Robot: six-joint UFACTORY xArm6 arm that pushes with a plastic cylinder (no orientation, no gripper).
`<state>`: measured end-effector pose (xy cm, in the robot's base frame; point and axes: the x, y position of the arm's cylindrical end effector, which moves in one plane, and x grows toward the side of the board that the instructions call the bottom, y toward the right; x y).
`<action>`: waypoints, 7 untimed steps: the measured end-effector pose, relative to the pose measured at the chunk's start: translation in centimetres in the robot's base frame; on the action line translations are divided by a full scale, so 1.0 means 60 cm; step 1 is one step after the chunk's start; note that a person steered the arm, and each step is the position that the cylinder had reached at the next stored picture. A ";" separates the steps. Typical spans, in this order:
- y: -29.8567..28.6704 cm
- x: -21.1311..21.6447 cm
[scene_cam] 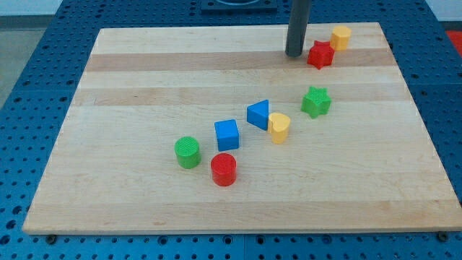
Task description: Place the red star bottom towards the yellow hexagon
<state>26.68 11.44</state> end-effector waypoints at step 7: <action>0.010 0.135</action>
<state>34.77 12.04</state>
